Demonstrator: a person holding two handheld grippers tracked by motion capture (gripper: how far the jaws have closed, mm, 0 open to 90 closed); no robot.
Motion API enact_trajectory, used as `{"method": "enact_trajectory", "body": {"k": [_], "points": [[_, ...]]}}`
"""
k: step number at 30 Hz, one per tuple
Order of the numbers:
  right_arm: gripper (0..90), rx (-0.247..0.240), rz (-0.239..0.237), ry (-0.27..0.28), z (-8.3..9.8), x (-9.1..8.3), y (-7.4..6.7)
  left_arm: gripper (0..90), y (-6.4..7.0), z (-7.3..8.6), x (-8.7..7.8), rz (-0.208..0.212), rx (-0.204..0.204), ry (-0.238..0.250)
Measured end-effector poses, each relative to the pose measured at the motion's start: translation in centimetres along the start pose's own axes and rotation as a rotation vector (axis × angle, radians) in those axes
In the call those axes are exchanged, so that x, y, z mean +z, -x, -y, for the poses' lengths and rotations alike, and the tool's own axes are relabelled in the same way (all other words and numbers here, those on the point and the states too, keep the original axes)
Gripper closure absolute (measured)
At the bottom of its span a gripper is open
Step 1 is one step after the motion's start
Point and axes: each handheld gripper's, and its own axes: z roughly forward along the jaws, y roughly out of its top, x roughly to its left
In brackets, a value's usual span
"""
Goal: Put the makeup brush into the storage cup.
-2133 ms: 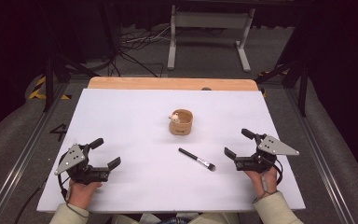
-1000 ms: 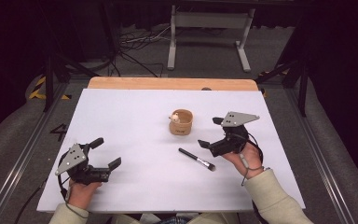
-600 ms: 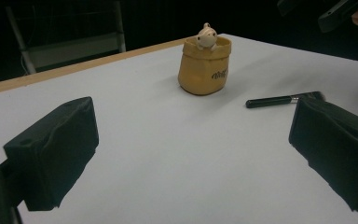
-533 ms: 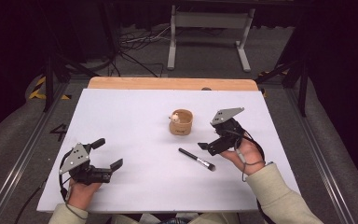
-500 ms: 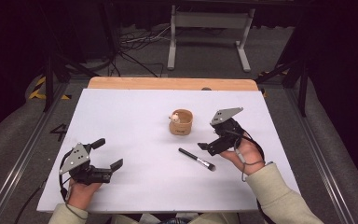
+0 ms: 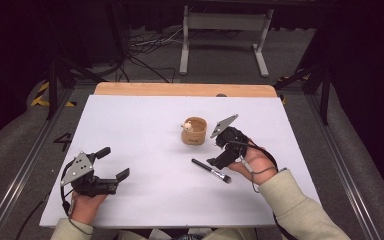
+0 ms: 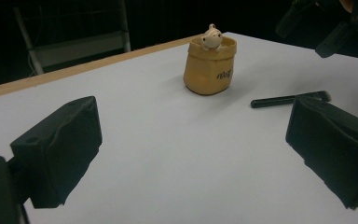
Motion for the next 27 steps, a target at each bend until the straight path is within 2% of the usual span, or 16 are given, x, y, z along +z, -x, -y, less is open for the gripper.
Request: {"method": "enact_trajectory", "body": {"k": [6,10,16,27], "points": [[22.1,-0.020,-0.023,-0.103,-0.8,1.5,-0.2,4.1,0.0,0.0,-0.3,-0.004,0.002,0.009],[24.4,-0.027,-0.039,-0.159,-1.1,2.5,-0.4,4.1,0.2,0.0,-0.2,0.001,0.028,0.006],[27.5,-0.013,-0.053,-0.226,-1.3,3.7,-0.2,3.9,0.1,0.0,-0.2,0.006,0.012,0.001],[45.8,-0.027,-0.102,-0.319,-0.9,5.4,-0.6,3.1,0.1,-0.1,-0.2,0.002,0.017,0.001]]}}
